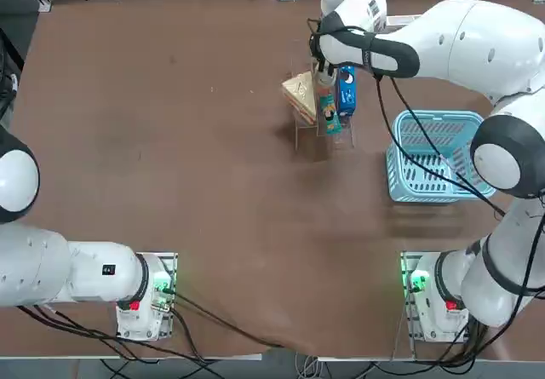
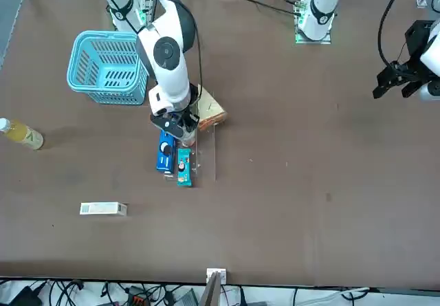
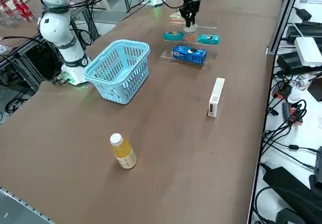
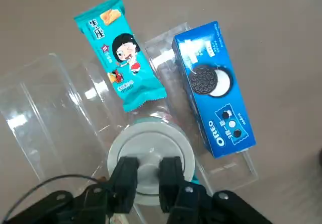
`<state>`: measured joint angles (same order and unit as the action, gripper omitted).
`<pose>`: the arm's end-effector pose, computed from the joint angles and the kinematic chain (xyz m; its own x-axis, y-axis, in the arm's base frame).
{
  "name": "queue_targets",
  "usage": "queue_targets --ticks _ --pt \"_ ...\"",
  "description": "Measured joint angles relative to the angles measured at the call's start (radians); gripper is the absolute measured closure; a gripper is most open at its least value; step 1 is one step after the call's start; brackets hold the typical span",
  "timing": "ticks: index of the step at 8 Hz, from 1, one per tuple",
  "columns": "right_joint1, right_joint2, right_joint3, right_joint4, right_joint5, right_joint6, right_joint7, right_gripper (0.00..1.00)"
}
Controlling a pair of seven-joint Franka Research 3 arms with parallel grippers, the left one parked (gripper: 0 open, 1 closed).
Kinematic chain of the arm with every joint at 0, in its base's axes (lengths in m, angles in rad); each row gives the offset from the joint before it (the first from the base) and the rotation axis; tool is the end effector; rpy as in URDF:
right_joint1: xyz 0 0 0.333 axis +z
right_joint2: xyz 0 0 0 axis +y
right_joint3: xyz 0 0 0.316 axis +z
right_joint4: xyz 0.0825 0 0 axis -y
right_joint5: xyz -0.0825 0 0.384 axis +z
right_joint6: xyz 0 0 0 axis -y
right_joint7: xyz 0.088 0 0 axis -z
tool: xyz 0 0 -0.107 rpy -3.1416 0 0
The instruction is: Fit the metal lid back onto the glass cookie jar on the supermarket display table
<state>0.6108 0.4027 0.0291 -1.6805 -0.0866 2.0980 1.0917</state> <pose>0.5367 0.3919 0.3696 0.9150 -0.3984 0.0632 -0.4001 -0.9163 0.0173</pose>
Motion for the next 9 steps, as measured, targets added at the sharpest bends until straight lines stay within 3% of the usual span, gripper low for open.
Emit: queue_targets --ticks 9 --pt "-0.014 0.008 -0.007 0.009 0.067 -0.014 0.012 0.74"
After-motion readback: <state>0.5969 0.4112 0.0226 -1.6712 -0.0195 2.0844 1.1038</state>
